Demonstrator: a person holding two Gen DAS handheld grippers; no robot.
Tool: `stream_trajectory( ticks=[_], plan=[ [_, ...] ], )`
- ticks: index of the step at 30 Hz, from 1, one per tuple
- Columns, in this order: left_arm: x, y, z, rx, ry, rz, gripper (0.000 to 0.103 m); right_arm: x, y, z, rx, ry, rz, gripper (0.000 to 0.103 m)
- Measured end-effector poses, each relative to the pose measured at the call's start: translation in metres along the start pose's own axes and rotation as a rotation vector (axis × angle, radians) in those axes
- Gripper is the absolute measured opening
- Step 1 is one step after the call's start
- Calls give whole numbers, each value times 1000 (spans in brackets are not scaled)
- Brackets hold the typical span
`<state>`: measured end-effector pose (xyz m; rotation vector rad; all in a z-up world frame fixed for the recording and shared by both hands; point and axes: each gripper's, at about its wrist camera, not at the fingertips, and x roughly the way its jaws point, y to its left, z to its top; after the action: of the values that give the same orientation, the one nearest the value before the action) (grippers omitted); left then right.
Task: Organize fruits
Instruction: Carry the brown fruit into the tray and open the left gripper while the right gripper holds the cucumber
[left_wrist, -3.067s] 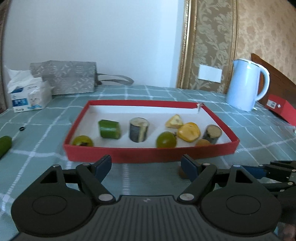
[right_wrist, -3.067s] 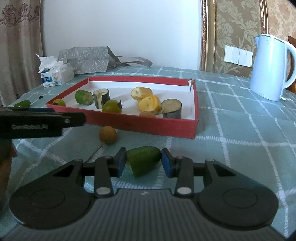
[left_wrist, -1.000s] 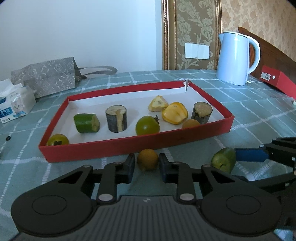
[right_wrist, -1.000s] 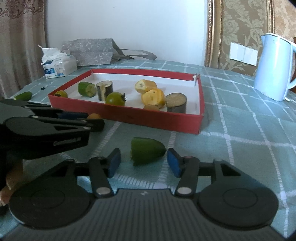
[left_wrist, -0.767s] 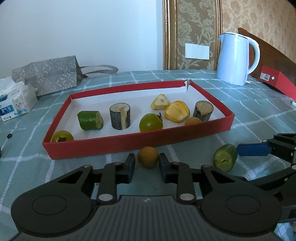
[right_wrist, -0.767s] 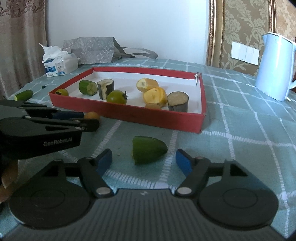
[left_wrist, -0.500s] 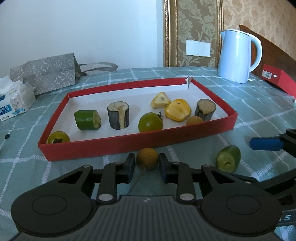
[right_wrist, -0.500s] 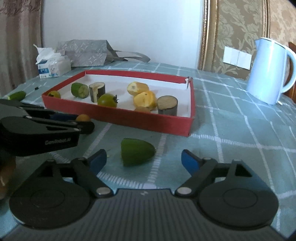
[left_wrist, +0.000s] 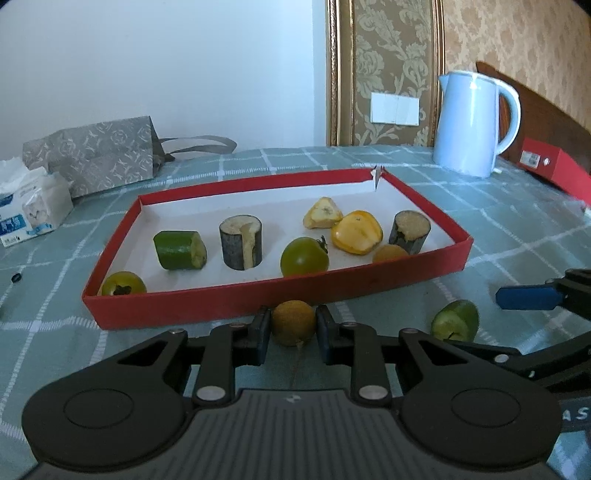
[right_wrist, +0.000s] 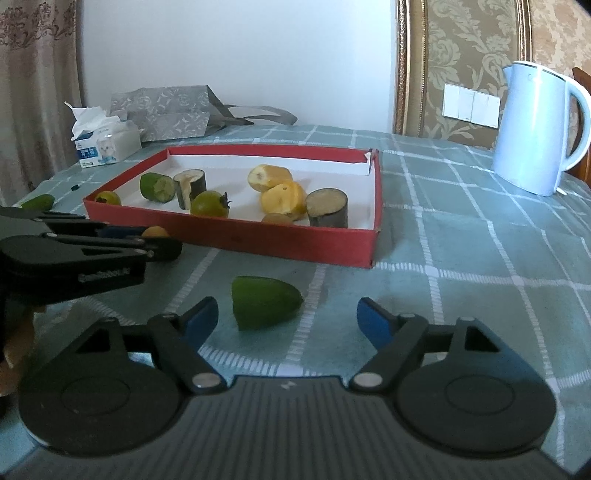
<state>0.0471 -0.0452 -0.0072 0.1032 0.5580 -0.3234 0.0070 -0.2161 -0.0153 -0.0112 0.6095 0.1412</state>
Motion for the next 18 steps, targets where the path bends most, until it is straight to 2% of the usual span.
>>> stream_trajectory(
  ticks=[4, 8, 10, 13, 15, 16, 18],
  plan=[
    [-7, 10, -2, -32, -6, 2, 25, -1, 3, 0, -17, -6, 6, 81],
    [-9, 19, -2, -64, -6, 6, 25, 5, 4, 3, -24, 7, 19, 67],
    [-10, 21, -2, -73, -8, 4, 25, 10, 4, 4, -21, 26, 16, 64],
    [-11, 22, -2, -78, -11, -1, 25, 12, 6, 6, -28, 19, 18, 52],
    [-12, 22, -2, -79, -13, -4, 25, 13, 9, 6, -48, 19, 10, 49],
    [-12, 22, -2, -79, -15, -6, 25, 12, 11, 6, -56, 16, 16, 41],
    [-12, 22, -2, -78, -15, -8, 25, 12, 16, 7, -75, 9, 17, 41]
  ],
)
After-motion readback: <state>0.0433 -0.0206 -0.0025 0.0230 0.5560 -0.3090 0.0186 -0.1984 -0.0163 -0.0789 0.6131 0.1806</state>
